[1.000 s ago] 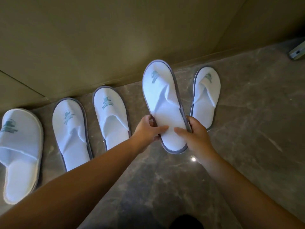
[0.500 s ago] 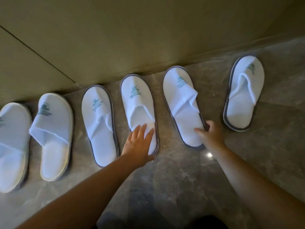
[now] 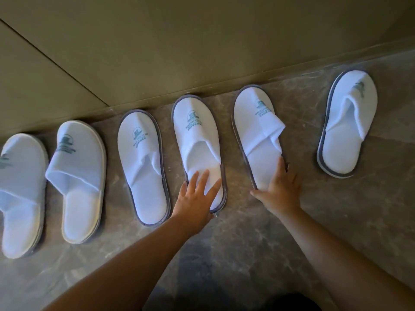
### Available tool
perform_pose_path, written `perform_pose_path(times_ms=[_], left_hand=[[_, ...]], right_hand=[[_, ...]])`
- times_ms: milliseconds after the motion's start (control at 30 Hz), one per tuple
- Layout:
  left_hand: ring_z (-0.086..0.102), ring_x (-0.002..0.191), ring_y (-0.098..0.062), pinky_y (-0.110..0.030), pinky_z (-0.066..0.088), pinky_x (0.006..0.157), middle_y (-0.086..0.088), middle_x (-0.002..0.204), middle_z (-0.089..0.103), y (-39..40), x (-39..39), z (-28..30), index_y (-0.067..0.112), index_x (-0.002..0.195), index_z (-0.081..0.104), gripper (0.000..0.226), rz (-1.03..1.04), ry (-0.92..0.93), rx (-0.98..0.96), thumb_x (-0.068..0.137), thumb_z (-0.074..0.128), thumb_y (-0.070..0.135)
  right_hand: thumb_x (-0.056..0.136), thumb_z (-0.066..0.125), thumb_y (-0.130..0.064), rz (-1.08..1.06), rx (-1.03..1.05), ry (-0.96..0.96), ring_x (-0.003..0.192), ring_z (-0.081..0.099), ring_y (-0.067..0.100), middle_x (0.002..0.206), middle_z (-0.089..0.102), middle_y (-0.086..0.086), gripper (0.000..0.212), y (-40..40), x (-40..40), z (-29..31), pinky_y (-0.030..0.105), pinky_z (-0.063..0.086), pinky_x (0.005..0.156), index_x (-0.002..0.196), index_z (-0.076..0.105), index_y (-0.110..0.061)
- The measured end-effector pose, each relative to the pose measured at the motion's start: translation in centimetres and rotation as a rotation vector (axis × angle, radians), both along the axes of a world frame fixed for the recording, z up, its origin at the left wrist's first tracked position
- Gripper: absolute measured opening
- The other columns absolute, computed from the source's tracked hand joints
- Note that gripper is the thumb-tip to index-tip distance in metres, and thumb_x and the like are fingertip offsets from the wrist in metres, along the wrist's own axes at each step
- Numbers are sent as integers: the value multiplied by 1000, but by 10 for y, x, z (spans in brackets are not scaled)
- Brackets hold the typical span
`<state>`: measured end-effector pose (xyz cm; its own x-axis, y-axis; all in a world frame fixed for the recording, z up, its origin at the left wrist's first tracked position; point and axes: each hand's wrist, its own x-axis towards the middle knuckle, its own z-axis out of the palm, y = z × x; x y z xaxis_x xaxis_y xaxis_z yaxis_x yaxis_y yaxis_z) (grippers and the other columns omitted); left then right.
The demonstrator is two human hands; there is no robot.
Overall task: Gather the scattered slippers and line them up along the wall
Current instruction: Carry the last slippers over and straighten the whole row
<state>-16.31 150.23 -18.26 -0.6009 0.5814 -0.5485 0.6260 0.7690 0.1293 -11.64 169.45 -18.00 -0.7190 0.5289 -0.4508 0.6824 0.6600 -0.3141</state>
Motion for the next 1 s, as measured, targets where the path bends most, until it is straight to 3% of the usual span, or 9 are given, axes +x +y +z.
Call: perform_pose_path(times_ms=[433,567,733,900,1000], left_hand=[[-10,142,-32,-50,1,114,-7,155,-10,1,-2,4,30,142,-4,83,19,-34,9,81,47,55],[-7,142,-33,-49,-2,113,-8,156,-7,11,-8,22,26,142,0,84,-15,-38,34,80,47,58],[25,137,-32,-47,24,111,-8,149,26,53,-35,72,19,137,27,68,-5,-32,308,80,60,39],[16,140,-32,-45,21,112,-6,154,14,86,-40,109,21,140,17,72,-167,-132,283,83,54,45],[16,140,-30,-44,21,112,-6,155,12,103,-40,102,20,140,17,72,-138,-139,277,83,53,45]], right_hand=[[67,75,-35,3,-32,36,132,23,38,147,18,22,108,-5,-3,3,47,27,107,143,2,-13],[66,73,-44,-8,-2,27,129,30,38,144,29,19,100,3,-6,23,47,29,105,141,16,-11],[76,67,-35,-125,63,32,123,43,36,132,48,21,67,44,-2,85,42,37,100,129,41,-4],[73,69,-30,-259,181,0,114,51,38,121,57,21,53,81,23,141,43,44,94,117,53,-5],[73,71,-27,-324,167,-7,117,46,41,125,51,26,61,101,24,130,44,40,95,121,46,0]])
